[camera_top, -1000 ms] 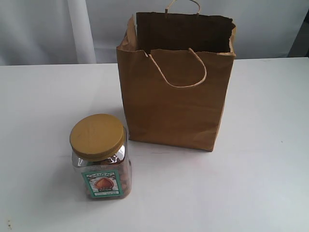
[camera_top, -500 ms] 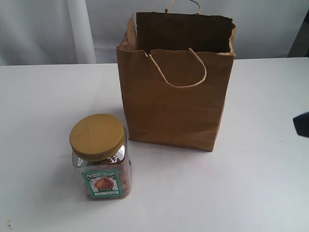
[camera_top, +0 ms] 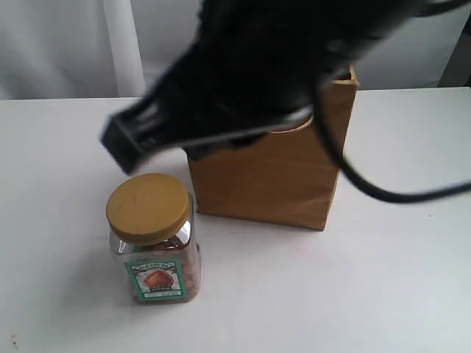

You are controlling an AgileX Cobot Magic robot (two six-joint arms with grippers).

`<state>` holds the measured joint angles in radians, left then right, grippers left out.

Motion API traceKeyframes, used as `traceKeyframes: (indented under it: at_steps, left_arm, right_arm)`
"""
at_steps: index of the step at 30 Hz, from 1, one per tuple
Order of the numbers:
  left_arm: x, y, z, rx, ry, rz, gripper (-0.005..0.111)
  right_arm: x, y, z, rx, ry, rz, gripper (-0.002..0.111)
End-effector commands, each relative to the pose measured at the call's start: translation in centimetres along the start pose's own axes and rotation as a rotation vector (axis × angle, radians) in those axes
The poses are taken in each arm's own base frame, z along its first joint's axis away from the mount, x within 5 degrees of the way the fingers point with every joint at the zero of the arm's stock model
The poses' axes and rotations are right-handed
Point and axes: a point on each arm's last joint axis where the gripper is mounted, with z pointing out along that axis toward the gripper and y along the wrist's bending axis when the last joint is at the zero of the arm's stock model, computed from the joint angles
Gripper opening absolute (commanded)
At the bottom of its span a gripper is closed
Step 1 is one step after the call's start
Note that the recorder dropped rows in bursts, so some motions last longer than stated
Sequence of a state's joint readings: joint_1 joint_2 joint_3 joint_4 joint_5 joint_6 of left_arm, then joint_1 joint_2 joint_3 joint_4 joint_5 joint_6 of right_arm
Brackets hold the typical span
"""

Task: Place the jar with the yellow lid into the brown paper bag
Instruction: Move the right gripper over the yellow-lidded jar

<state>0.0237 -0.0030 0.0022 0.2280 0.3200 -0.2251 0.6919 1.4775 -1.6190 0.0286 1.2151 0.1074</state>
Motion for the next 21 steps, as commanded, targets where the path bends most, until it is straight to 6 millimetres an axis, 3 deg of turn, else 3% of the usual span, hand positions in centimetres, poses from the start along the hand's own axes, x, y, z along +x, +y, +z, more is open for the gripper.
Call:
traceKeyframes:
  at_steps: [1,5,13,21]
  left_arm:
    - [-0.1,0.0,0.0,0.006,-0.009,-0.007,0.001]
    - [-0.1,0.0,0.0,0.006,-0.009,-0.007,0.001]
    - [-0.1,0.0,0.0,0.006,-0.009,-0.007,0.001]
    - [-0.1,0.0,0.0,0.006,-0.009,-0.007,0.001]
  right_arm:
    - [-4.3,0.7,3.6,-0.004,-0.001,0.041,0.0]
    - [-6.0,1.5,7.0,-0.069,0.036,0.082,0.0]
    - [-5.8,1.2,12.7,-0.04,0.153,0.105,0.0]
    - [-5.7,1.0,13.4,-0.019,0.165,0.097,0.0]
